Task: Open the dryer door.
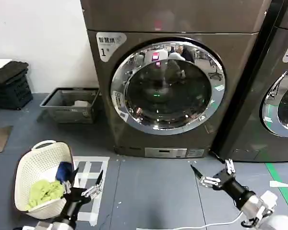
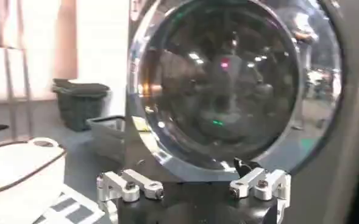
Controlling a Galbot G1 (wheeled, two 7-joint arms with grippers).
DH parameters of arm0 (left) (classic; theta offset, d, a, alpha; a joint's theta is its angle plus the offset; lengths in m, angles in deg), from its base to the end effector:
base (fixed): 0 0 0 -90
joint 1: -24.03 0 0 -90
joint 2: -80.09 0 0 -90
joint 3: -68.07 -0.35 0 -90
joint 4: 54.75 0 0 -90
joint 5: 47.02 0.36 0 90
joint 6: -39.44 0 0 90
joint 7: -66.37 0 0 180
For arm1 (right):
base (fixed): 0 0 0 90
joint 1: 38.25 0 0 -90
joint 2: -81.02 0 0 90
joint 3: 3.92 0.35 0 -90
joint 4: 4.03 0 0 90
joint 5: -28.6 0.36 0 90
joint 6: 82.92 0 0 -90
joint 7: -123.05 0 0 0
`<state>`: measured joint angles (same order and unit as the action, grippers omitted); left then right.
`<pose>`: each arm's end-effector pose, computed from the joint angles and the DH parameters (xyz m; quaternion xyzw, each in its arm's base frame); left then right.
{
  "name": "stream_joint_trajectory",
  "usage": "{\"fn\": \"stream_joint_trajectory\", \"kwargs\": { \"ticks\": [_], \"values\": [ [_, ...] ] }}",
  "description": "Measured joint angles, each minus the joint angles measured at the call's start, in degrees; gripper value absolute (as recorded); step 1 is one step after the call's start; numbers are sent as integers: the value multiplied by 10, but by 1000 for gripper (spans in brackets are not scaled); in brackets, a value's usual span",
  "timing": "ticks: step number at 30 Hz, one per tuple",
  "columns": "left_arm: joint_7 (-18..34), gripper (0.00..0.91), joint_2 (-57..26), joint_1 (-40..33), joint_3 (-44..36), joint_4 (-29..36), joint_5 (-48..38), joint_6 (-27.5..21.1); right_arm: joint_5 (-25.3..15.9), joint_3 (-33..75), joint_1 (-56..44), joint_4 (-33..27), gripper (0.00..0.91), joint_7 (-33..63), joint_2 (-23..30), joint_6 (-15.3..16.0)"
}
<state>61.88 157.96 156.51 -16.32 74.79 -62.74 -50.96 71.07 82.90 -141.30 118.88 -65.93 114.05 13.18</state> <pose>0.1279 0.0519 -0.2695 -0.0686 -0.9969 0.0263 0.0270 0.2718 -0.1203 -0.1638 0.3145 -0.9441 0.0987 0.0056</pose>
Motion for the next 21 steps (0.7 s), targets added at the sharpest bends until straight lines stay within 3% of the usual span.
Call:
{"fn": "stream_joint_trajectory", "kwargs": {
  "ticks": [11,21],
  "values": [
    [-1,907,2,3,-1,1,2,1,2,-165,196,-33,907,33,-5,25],
    [-3,907,5,4,-3,1,8,1,40,-317,370,-82,907,28,13,41]
  ]
}}
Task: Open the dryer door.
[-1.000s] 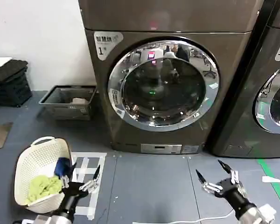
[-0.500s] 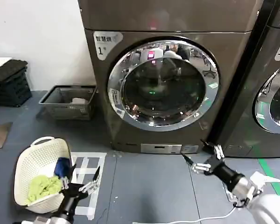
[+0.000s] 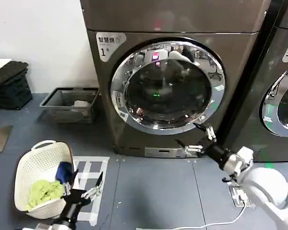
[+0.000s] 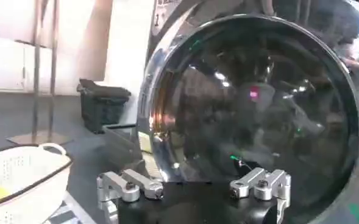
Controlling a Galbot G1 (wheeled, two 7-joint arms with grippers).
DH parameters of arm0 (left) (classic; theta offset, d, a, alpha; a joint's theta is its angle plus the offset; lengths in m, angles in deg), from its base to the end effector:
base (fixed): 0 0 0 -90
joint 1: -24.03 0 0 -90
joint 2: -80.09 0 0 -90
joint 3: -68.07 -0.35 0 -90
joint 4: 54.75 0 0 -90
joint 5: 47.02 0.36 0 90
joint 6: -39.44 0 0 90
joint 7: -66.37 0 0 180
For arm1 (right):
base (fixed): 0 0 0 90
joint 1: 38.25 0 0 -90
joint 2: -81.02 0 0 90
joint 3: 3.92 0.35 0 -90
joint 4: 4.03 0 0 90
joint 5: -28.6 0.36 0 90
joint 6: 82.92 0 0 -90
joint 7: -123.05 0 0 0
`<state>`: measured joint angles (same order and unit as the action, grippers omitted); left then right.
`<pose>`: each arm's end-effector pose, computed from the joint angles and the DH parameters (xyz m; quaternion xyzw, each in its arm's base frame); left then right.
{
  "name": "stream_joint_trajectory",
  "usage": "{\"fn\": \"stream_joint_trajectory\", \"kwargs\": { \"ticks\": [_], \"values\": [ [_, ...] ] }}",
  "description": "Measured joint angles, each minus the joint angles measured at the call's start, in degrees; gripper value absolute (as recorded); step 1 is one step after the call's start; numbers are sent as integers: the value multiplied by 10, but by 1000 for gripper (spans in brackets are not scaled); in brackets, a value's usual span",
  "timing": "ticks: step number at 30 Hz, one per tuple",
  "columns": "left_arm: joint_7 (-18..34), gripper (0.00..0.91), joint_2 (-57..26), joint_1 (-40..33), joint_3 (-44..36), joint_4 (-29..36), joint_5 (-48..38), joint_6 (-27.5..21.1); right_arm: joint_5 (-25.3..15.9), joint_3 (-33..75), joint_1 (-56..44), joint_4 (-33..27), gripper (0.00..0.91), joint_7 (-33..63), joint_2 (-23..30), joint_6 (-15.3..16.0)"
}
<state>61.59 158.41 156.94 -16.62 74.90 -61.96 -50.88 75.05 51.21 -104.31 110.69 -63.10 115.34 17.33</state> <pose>0.1255 0.0495 -0.2704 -0.0708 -0.9968 0.0244 0.0294 0.3535 -0.0593 -0.1350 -0.3743 0.9205 -0.1119 0.0067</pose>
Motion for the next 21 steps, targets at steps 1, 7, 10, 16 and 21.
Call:
{"fn": "stream_joint_trajectory", "kwargs": {
  "ticks": [1,7,10,16,21],
  "values": [
    [0,907,0,0,0,0,0,0,1,-13,15,-4,907,0,3,2],
    [-1,907,2,0,-1,2,2,-1,3,-79,93,-28,907,-1,20,5],
    [-1,907,4,1,-1,2,3,-1,5,-108,125,-42,907,-1,31,4],
    [-2,907,6,2,-1,3,3,0,6,-155,173,-75,907,-1,54,-2],
    [-3,907,7,3,-1,3,4,1,7,-184,206,-103,907,3,73,-3]
  ]
}}
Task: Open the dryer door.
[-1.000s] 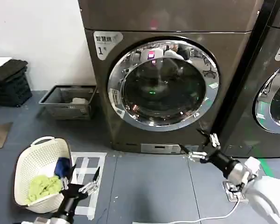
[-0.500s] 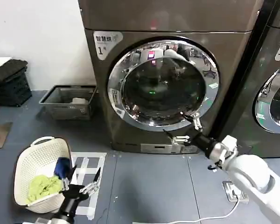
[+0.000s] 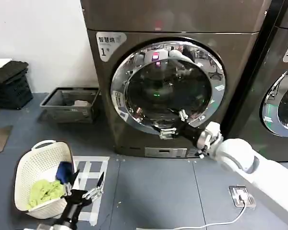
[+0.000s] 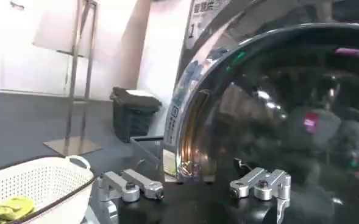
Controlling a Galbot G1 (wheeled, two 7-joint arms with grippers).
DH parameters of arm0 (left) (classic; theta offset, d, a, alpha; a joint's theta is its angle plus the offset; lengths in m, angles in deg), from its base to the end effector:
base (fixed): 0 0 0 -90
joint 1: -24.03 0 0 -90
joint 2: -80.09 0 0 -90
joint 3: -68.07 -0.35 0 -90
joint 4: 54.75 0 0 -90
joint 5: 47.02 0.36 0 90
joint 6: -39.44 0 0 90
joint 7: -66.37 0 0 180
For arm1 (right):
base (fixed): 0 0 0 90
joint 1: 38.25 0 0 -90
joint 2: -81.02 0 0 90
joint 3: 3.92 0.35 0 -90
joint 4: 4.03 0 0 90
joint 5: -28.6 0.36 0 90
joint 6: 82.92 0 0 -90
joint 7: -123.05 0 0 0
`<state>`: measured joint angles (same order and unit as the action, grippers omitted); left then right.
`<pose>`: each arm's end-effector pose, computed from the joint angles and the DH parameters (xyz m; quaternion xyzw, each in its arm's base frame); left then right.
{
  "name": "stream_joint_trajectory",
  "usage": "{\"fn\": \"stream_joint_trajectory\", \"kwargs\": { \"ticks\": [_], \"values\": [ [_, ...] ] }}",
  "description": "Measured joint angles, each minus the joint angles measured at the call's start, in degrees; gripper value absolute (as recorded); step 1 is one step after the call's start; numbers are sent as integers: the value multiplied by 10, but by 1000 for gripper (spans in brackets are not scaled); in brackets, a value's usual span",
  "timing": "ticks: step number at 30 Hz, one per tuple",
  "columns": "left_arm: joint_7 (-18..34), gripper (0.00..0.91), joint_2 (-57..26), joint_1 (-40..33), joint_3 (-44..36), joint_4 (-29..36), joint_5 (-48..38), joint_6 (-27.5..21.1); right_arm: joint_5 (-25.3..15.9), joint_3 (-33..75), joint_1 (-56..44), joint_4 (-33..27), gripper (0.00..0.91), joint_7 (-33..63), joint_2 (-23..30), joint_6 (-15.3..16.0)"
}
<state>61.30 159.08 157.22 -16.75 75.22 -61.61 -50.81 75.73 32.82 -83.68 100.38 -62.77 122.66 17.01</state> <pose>0.1238 0.0471 -0.2696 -0.0709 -0.9967 0.0267 0.0282 0.4166 -0.0090 -0.1257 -0.4074 0.9032 -0.1343 0.0151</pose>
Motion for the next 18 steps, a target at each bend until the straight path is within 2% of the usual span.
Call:
{"fn": "stream_joint_trajectory", "kwargs": {
  "ticks": [18],
  "values": [
    [-1,907,5,-1,-1,3,1,-1,13,-68,87,-77,907,42,77,7]
  ]
}}
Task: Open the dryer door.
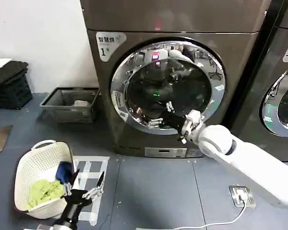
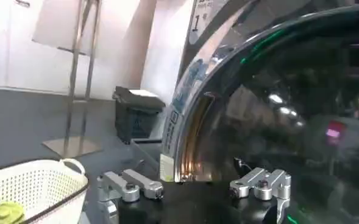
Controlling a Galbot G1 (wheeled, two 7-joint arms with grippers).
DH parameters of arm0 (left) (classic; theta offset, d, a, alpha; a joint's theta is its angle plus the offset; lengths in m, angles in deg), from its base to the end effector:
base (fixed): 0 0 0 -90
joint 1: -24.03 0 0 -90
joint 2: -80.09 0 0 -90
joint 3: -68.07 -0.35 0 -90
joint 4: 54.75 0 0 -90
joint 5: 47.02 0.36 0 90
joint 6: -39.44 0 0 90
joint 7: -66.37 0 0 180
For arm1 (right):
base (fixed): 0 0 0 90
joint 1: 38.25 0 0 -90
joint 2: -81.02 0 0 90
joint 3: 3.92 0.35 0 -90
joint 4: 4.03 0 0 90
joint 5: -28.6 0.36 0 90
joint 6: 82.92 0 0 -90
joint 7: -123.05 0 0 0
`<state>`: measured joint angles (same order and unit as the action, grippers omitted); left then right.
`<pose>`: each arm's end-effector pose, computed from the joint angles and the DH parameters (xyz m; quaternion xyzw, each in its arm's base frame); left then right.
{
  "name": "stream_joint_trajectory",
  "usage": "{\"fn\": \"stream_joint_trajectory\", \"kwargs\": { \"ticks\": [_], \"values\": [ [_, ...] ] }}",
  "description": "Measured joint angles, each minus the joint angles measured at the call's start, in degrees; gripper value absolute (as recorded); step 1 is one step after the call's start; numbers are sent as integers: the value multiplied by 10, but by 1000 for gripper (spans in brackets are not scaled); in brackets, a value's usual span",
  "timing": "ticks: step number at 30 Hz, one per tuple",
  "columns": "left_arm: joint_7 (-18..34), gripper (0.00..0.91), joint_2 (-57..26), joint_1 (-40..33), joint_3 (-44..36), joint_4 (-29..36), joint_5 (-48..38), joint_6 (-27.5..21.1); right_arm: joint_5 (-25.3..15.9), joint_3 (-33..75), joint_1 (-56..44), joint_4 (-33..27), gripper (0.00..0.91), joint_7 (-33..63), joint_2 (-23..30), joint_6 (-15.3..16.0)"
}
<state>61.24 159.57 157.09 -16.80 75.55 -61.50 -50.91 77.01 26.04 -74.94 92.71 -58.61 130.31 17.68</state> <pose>0.1242 0.0455 -0.2676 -0.0697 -0.9968 0.0292 0.0249 0.4557 0.0341 -0.1169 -0.3917 0.9102 -0.1334 0.0188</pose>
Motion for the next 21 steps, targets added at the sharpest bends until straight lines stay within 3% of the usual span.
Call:
{"fn": "stream_joint_trajectory", "kwargs": {
  "ticks": [21],
  "values": [
    [0,907,2,-2,-2,3,1,-2,1,-25,30,-60,907,18,60,4]
  ]
}}
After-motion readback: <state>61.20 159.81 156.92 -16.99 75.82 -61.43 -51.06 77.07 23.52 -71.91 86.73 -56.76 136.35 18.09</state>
